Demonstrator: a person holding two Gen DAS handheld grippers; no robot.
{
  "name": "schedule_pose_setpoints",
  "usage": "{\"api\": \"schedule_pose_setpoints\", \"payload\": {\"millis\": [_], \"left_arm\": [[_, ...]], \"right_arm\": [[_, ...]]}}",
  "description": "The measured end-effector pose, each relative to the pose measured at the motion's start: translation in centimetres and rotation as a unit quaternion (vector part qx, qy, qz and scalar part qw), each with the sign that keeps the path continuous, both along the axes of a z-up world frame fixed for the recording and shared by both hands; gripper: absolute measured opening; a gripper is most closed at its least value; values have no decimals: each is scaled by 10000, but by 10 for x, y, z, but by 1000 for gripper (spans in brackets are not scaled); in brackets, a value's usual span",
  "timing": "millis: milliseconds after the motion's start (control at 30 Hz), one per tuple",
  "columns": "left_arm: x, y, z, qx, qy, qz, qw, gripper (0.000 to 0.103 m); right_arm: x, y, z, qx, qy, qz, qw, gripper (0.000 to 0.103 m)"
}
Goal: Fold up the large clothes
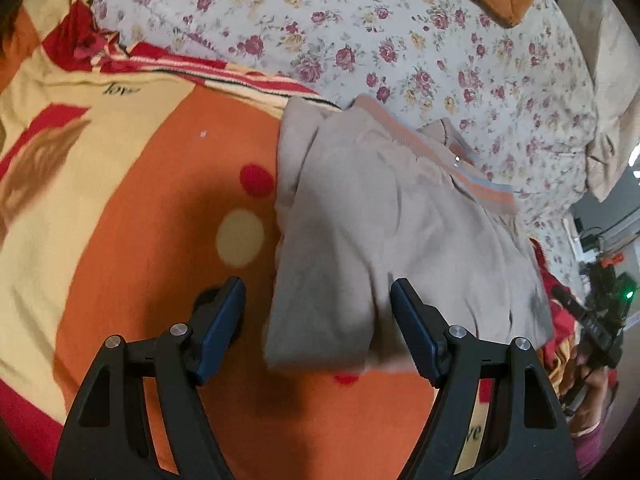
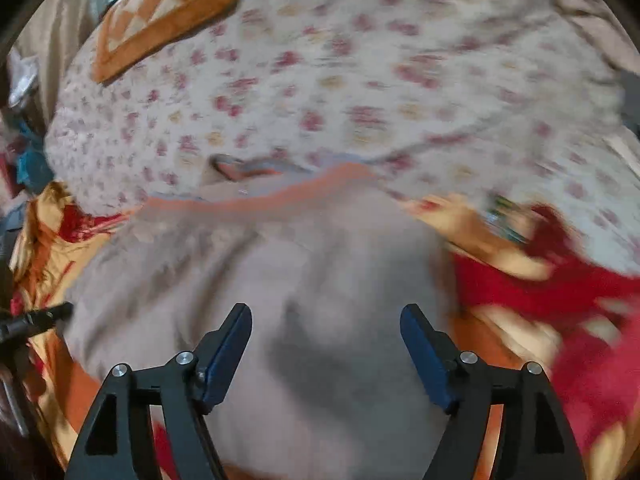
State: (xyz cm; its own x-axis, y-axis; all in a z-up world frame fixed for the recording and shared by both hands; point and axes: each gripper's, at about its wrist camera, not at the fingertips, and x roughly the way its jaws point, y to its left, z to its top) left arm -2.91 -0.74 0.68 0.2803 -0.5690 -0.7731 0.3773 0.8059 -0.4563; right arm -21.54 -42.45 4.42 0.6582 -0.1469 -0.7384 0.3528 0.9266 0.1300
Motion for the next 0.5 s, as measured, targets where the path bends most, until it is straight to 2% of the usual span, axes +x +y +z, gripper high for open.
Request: {"api": "schedule_pose_setpoints", "payload": {"millis": [67,167,200,267,300,333,367,500], "left_arm": [[-5,0,-7,-62,152,-236,9996,76],[-11,2,-7,-131,-148,-337,9992,75],[-12,-1,-8,-67,-214,-414,9989,70],[-12,-8,-8,123,-309,-572,9978,28],[-12,-9,-8,181,-318,-594,9976,26],[-11,-9,-5,122,-336,-539,9979,17],[-11,-7,0,69,-356,-507,9981,14],[-12,-1,10,317,-549,-416,9971,9]], "right_arm": [[-27,-16,-9,26,99,-322,9994,75],[-38,-25,-20,406,271,-537,9974,75],[-40,-25,-26,637,208,-459,9967,73],[-45,-25,-35,904,256,-228,9953,24],[-41,-20,-37,856,344,-185,9956,23],[-38,-13,-34,672,337,-149,9971,17],[-35,-7,-30,551,301,-86,9980,14],[-45,4,1,-240,251,27,9994,9]]}}
